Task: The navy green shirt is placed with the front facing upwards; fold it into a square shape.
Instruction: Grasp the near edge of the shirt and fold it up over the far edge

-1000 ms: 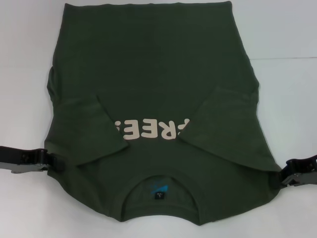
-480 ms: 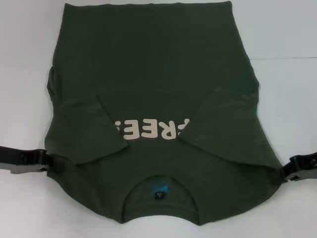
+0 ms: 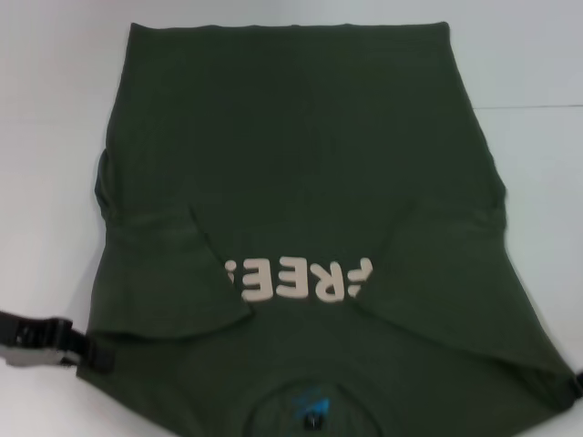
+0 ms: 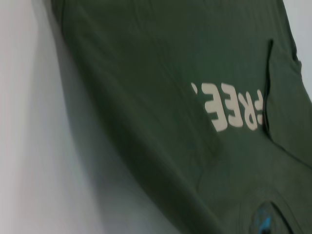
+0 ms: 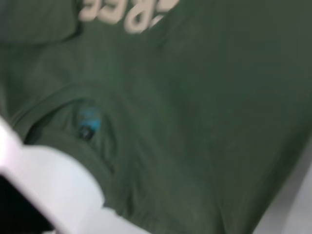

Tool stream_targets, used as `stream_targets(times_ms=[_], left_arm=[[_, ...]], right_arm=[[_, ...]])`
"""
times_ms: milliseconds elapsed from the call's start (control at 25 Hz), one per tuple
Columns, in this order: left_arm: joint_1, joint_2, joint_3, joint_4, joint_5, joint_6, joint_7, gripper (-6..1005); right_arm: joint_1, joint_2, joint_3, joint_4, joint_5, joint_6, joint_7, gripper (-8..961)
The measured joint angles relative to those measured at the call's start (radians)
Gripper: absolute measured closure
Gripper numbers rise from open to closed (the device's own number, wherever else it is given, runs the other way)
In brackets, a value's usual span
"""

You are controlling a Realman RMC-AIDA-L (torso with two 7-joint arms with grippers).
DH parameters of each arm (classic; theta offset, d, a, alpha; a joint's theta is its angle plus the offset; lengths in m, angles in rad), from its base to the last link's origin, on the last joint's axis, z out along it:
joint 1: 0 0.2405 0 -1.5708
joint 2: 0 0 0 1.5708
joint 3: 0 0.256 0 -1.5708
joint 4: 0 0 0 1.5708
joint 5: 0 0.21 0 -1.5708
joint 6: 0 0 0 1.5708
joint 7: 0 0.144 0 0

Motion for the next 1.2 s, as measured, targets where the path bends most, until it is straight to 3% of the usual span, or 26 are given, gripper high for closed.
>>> stream_targets(times_ms=[240,400,640,840,1080,1200], left_arm=[[0.005,-0.001,0.000,-0.008,0.042,0.145,-0.002,962],[0.000,0.002,0.013,-0.008,0.053,0.235,0.003,962],[0.012,-0.017,0.116,-0.006,0.088,0.265,0.008,962],[0.024,-0.029,0.148,-0.005,0.125,0.270,0.003,962],[0.012,-0.020,0.092,-0.005,0.098,0.271,0.012,961],[-0.005,0.002,-0.009,-0.007,0.050,0.266,0.027,961]], right_arm=[[-0.019,0.025,-0.001,-0.029,-0.031,-0.139,-0.188,913],[-0.013,0.029,-0.036,-0.027,-0.042,-0.165,-0.226,913],[-0.007,0.045,-0.148,-0.024,-0.046,-0.172,-0.221,913],[-0.007,0.056,-0.199,-0.019,-0.044,-0.175,-0.203,913],[-0.004,0.049,-0.132,-0.023,-0.021,-0.179,-0.210,912],[-0.004,0.018,-0.054,-0.019,0.051,-0.179,-0.217,912]])
